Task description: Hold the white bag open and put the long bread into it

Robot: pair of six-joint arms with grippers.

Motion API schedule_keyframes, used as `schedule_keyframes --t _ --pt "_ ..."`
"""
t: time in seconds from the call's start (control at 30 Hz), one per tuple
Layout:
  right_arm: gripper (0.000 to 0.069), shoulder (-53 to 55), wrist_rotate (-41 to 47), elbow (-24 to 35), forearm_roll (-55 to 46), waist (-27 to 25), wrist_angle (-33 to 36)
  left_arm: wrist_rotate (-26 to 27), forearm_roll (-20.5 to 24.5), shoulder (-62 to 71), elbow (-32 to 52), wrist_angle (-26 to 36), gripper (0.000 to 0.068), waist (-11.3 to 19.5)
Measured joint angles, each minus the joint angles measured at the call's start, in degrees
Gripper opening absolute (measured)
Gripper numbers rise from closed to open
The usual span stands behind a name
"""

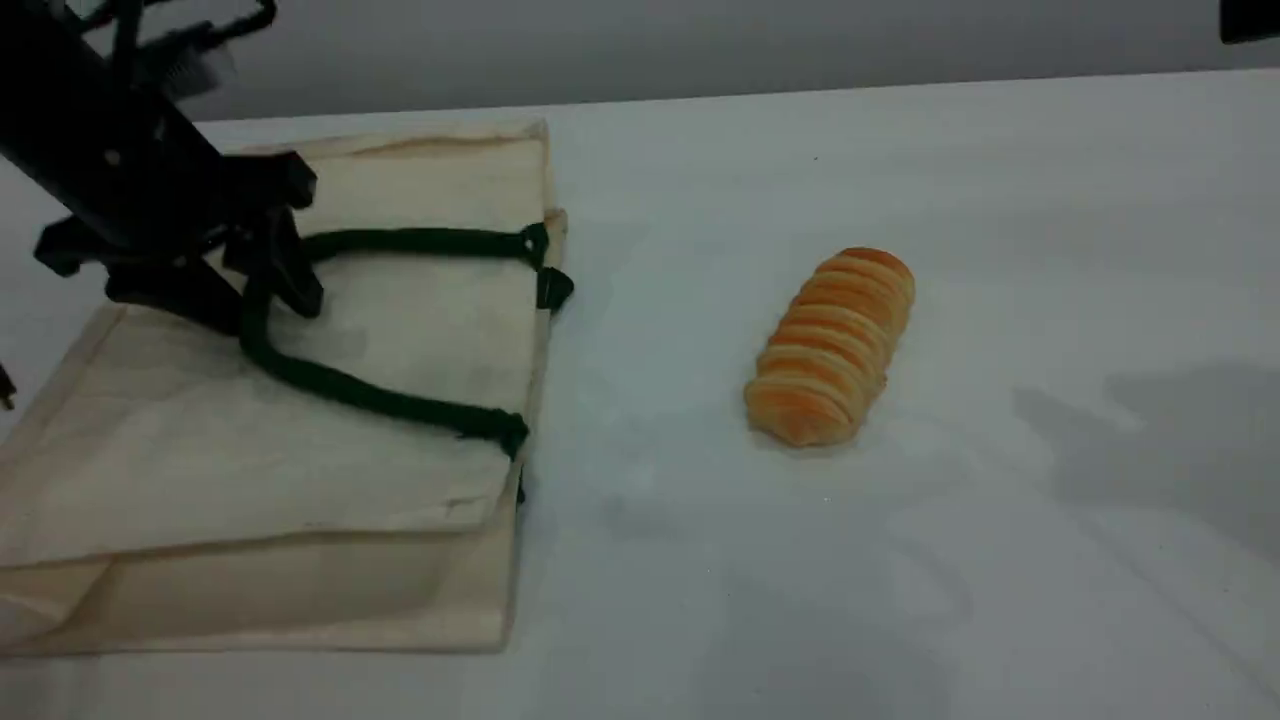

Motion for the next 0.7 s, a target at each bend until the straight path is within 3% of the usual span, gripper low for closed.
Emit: schedule_keyframes --t 0.53,0.63,0.7 --pt "0.0463 0.0 0.0 0.0 -0.2 0.0 0.0 -0.5 0.0 5.2 0.0 -0.1 0.0434 0.0" --pt "0.0463 0.0 0.0 0.0 -0.2 0.0 0.0 -0.5 0.0 5.7 0.0 -0.1 0.0407 0.0" --pt "0.0463 0.0 0.0 0.0 -0.2 0.0 0.0 -0.4 0.3 5.7 0.0 -0.1 0.0348 0.0"
